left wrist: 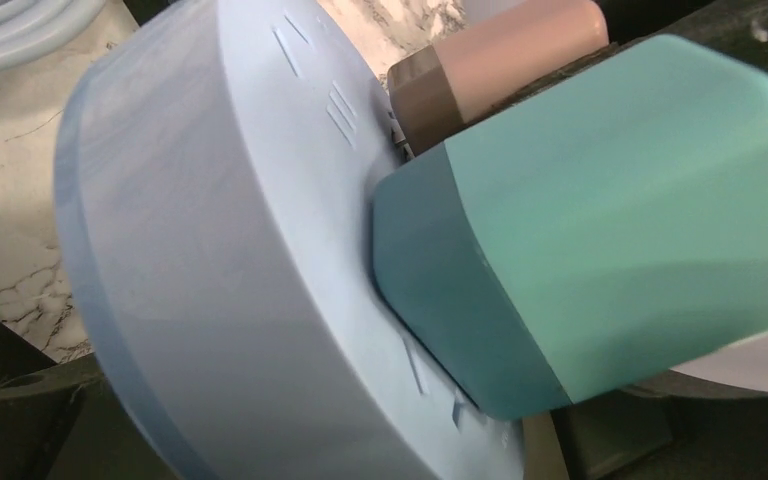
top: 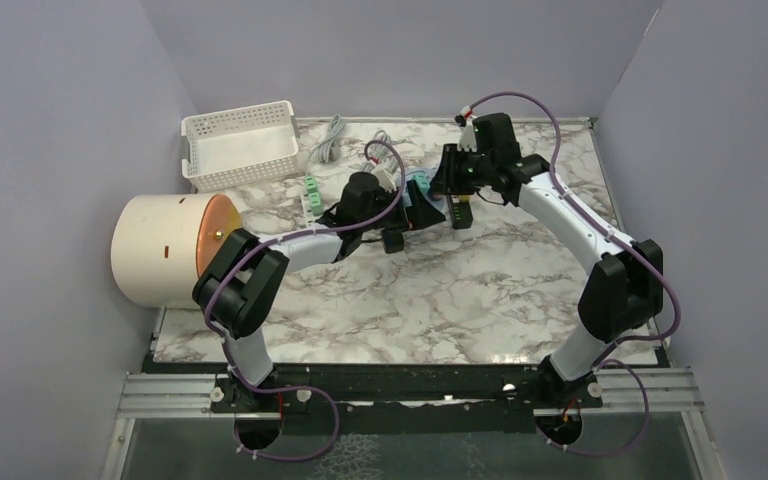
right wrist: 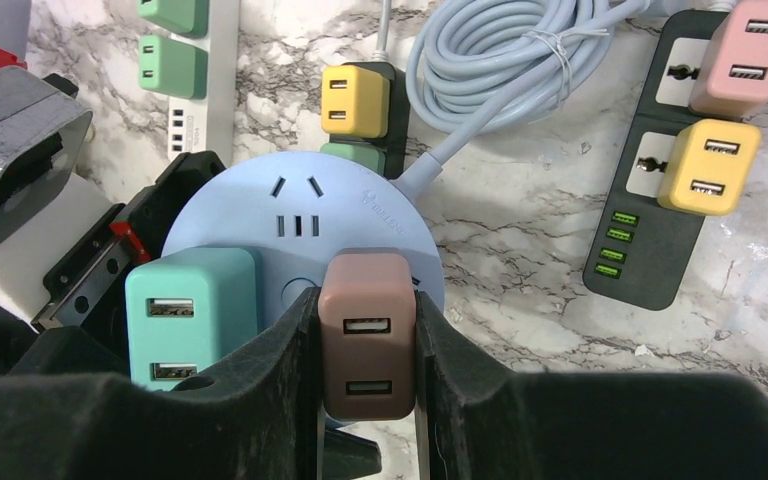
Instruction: Pull the plug off the socket
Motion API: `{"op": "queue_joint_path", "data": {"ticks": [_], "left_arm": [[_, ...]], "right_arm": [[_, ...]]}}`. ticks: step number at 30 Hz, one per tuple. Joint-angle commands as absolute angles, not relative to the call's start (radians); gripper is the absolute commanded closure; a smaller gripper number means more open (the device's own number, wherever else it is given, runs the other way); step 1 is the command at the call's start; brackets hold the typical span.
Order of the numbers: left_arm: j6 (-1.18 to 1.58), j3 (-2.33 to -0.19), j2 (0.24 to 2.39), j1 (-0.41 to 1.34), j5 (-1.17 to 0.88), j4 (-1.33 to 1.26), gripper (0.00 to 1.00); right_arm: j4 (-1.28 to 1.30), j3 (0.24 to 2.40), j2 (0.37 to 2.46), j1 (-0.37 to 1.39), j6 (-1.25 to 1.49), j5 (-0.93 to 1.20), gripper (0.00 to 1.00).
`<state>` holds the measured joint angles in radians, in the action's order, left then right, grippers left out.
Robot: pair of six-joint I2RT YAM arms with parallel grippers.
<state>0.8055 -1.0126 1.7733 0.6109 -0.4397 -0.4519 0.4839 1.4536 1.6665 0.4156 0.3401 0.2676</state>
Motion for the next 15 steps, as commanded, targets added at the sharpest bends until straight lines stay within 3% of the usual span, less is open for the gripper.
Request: {"op": "queue_joint_path", "data": {"ticks": [1,15], "left_arm": [[0.838,-0.981,1.708,0.602,-0.405,-0.537,0.06],[0.906,-0.885,1.636,0.563,-0.309,-0.631,0.09]], "right_arm": [[0.379,1.478,1.589,0.411,0.348,0.333,0.99],[0.374,1.475,1.587,0.41,0.337,0.374,0.99]]}}
